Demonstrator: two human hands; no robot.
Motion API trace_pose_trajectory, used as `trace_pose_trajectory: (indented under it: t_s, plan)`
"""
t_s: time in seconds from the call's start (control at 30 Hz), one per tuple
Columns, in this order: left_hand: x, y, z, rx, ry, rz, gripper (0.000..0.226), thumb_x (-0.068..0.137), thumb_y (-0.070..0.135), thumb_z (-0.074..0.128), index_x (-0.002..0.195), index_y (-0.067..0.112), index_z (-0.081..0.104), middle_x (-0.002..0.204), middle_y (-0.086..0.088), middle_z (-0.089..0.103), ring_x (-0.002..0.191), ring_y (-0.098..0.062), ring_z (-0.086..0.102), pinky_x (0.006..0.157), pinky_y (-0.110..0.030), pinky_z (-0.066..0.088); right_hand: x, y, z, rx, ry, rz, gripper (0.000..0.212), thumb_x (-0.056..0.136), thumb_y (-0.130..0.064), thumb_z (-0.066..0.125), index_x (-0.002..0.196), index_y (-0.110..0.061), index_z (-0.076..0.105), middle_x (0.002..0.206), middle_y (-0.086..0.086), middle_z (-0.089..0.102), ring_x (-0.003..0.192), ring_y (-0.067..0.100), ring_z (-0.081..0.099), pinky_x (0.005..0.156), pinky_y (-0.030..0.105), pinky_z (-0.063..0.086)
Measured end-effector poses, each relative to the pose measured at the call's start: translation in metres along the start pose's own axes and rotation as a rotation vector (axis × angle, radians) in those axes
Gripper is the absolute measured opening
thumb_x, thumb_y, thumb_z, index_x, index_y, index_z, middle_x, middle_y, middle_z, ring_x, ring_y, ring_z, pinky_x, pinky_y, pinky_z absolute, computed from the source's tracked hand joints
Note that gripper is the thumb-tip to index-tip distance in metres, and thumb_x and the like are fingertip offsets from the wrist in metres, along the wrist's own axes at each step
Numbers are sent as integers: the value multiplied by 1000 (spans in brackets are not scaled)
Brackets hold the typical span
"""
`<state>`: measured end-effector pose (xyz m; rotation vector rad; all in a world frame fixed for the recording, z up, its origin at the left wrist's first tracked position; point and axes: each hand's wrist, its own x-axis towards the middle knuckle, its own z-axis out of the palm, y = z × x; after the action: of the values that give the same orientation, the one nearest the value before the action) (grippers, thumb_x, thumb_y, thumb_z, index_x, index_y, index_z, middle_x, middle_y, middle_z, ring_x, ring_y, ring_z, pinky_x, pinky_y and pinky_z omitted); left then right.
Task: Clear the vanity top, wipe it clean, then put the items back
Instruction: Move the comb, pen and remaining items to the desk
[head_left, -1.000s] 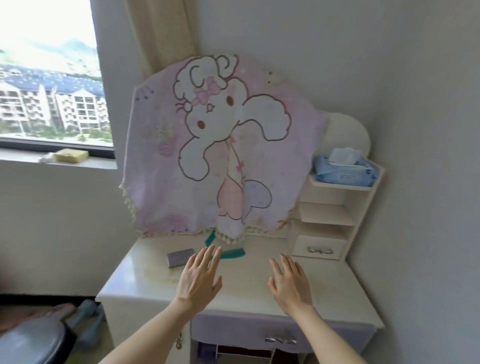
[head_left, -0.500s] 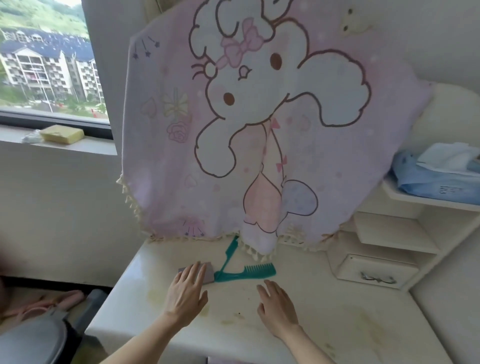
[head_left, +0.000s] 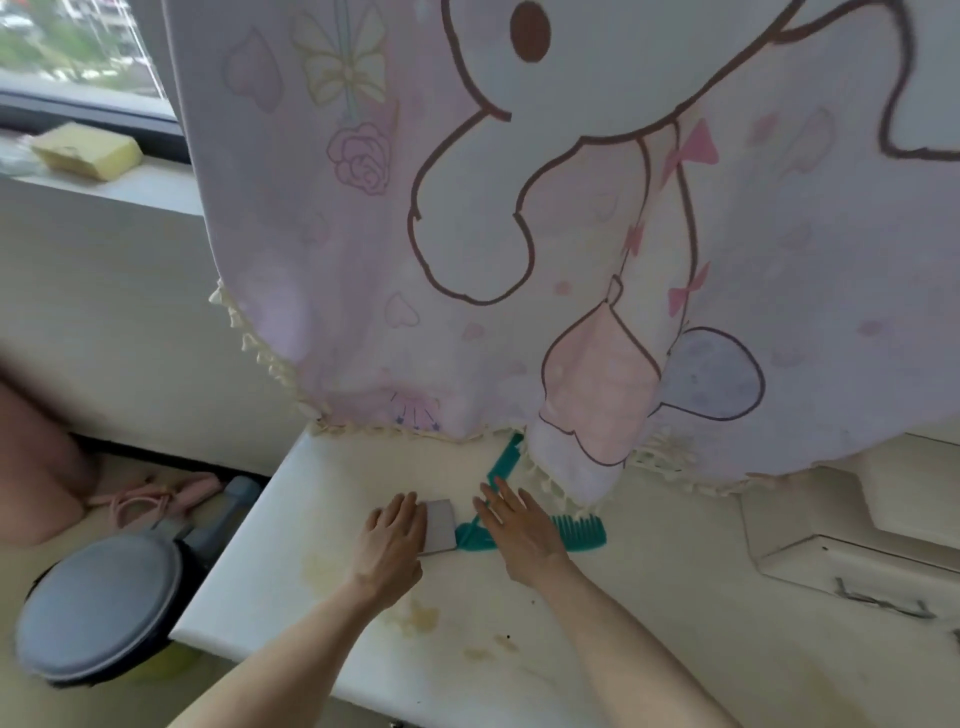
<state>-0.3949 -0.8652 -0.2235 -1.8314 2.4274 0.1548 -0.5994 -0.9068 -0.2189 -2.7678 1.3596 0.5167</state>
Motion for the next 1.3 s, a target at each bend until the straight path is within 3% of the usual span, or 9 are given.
trace_pose_trajectory:
  t_s: [0.13, 0.3, 0.43, 0.67, 0.77, 0.9, 1.03, 1.13, 1.3]
  plan:
    - [10, 0, 6, -12, -56, -10, 87, 19, 42, 87, 96, 5, 72, 99, -14, 70, 87, -29, 69, 61, -35, 57, 9, 1, 10, -17, -90, 15, 63, 97, -18, 36, 149, -11, 1, 157, 4, -5, 144, 23, -4, 116, 40, 6]
    - [15, 3, 16, -29, 16, 24, 61, 50, 30, 78, 100, 6, 53, 86, -13, 67, 74, -31, 67, 55, -31, 54, -7, 4, 37, 61, 154, -36, 57, 52, -20, 86, 106, -11, 70, 112, 6, 68, 96, 23, 66, 81, 32, 54]
    - [21, 2, 19, -36, 62, 5, 55, 41, 17, 86, 89, 4, 63, 75, -10, 62, 62, -30, 61, 52, -30, 51, -25, 6, 39, 74, 329, -63, 41, 60, -8, 58, 98, -12, 71, 79, 0, 65, 73, 19, 62, 71, 27, 53]
    - [26, 5, 15, -37, 16, 43, 72, 30, 27, 88, 92, 7, 58, 74, -8, 62, 60, -27, 61, 52, -30, 52, -26, -1, 36, 43, 266, 81, 8, 66, -11, 58, 70, -14, 65, 64, 1, 57, 59, 17, 54, 53, 25, 45]
    - [31, 10, 13, -27, -2, 31, 87, 23, 32, 88, 100, 2, 60, 76, -10, 63, 60, -28, 60, 51, -30, 52, -28, 0, 37, 63, 135, 167, 31, 69, -8, 33, 66, -14, 63, 61, 2, 55, 56, 19, 50, 51, 25, 42]
    - [35, 18, 2, -7, -12, 17, 80, 9, 30, 83, 83, 2, 67, 71, -9, 59, 59, -27, 56, 47, -27, 49, -36, 4, 38, 30, 140, 244, 31, 67, -8, 29, 60, -14, 59, 58, 3, 51, 54, 20, 47, 50, 26, 39]
    - [36, 26, -7, -27, -21, 46, 65, 16, 36, 75, 73, 8, 62, 72, -6, 56, 61, -25, 54, 50, -26, 46, -46, 9, 28, 79, 110, 288, 3, 59, -17, 56, 58, -14, 57, 55, 3, 50, 47, 18, 45, 45, 24, 35]
    - [37, 37, -16, -81, -7, 96, 54, 25, 33, 70, 73, 11, 56, 69, -2, 57, 57, -22, 56, 46, -23, 43, -52, 15, 27, 186, 94, 375, 30, 43, -17, 81, 58, -15, 55, 46, -1, 47, 32, 13, 42, 38, 18, 27]
    - [45, 54, -26, -157, 5, 194, 58, 27, 36, 71, 77, 12, 53, 64, 3, 52, 51, -17, 51, 38, -14, 18, -70, 22, 22, 183, 77, 452, 51, 27, -17, 87, 65, -11, 53, 32, -4, 41, 20, 11, 36, 43, 16, 9]
